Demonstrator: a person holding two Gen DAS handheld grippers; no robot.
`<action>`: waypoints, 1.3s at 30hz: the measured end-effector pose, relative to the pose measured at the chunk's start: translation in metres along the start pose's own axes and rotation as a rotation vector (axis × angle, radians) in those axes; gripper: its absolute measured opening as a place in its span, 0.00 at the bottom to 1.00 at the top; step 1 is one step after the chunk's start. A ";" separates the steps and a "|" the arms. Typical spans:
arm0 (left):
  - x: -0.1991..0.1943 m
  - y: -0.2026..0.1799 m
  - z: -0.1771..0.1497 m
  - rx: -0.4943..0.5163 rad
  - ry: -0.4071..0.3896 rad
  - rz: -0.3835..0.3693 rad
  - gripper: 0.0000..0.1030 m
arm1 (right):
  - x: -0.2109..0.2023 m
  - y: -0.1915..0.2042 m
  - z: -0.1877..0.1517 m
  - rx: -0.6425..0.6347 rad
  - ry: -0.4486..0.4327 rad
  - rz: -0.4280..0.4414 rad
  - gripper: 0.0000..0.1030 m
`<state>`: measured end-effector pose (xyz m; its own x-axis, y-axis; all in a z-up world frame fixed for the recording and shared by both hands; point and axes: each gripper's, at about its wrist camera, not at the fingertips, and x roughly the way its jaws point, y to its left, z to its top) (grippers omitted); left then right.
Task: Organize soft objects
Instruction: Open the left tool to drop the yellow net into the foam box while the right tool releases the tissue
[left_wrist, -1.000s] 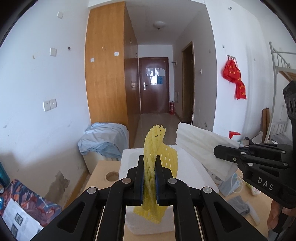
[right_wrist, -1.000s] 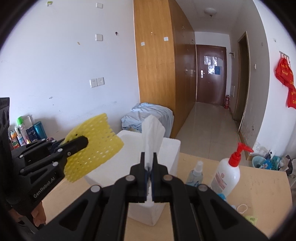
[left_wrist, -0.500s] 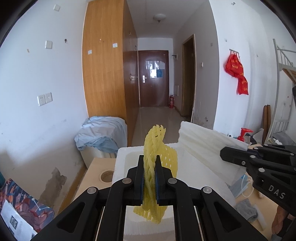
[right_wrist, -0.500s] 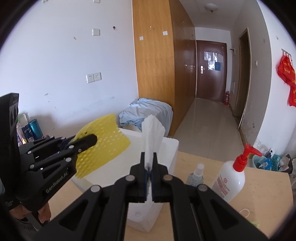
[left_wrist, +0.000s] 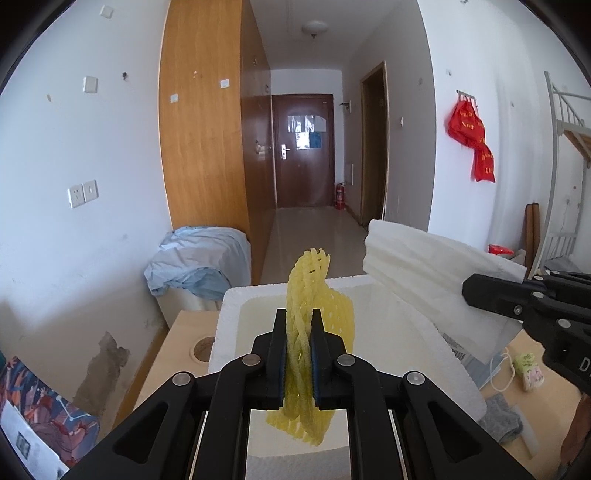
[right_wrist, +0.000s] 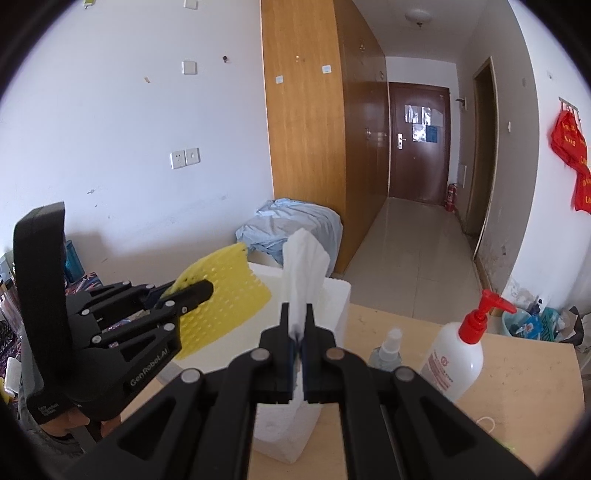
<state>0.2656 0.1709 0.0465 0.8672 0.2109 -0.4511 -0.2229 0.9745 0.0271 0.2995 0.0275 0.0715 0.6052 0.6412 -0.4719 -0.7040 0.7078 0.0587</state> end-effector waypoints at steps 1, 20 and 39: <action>0.001 0.000 0.000 0.002 0.007 -0.001 0.19 | 0.000 0.000 0.000 -0.001 -0.001 -0.002 0.05; -0.018 0.013 -0.006 -0.037 -0.038 0.058 0.82 | 0.001 -0.002 -0.001 -0.003 -0.007 0.005 0.05; -0.043 0.055 -0.017 -0.106 -0.054 0.147 0.86 | 0.042 0.025 0.003 -0.039 0.057 0.066 0.05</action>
<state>0.2086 0.2140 0.0525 0.8437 0.3573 -0.4006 -0.3923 0.9198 -0.0058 0.3082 0.0729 0.0555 0.5358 0.6669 -0.5178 -0.7560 0.6521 0.0576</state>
